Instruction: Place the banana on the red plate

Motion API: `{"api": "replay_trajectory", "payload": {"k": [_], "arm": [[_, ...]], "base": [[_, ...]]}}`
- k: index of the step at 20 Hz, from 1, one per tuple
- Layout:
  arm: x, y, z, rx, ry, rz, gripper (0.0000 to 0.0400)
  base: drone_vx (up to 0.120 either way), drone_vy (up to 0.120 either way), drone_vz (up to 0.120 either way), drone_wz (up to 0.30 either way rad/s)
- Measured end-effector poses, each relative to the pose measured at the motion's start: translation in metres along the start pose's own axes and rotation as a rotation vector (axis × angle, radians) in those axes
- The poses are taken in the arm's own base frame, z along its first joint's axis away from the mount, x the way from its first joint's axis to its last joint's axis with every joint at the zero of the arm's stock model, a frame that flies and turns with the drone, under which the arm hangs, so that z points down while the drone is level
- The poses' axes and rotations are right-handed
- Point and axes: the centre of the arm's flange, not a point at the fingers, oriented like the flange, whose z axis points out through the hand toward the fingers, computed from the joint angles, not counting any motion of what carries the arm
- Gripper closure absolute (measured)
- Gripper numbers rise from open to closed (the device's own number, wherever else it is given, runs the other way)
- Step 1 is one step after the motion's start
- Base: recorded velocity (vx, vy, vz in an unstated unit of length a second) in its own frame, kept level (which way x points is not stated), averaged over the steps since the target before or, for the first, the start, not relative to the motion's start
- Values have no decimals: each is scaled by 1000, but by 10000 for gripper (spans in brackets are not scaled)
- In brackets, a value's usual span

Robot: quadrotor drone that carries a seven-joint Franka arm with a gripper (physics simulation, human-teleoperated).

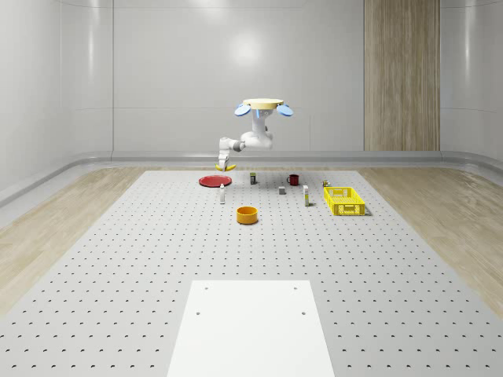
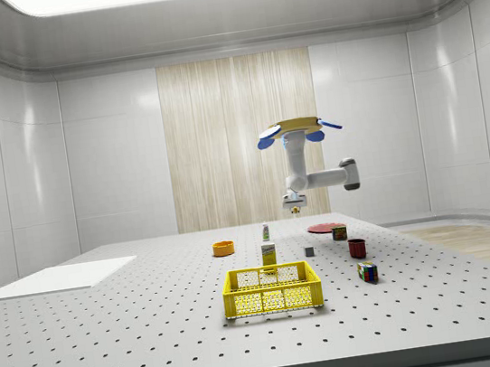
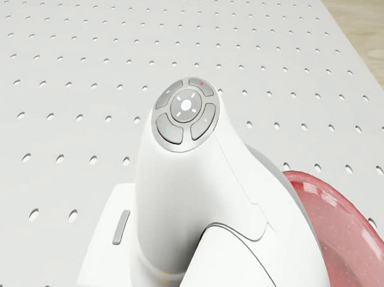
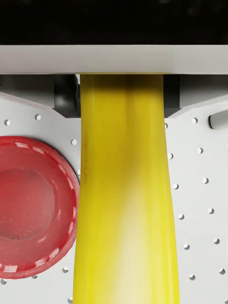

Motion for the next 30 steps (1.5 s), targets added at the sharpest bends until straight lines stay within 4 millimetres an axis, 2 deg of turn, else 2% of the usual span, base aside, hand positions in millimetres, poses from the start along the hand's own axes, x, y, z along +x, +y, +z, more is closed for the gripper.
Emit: {"api": "replay_trajectory", "payload": {"k": [30], "arm": [[0, 0, 0, 3, 8, -905, 200]], "base": [[0, 0, 0, -300]]}}
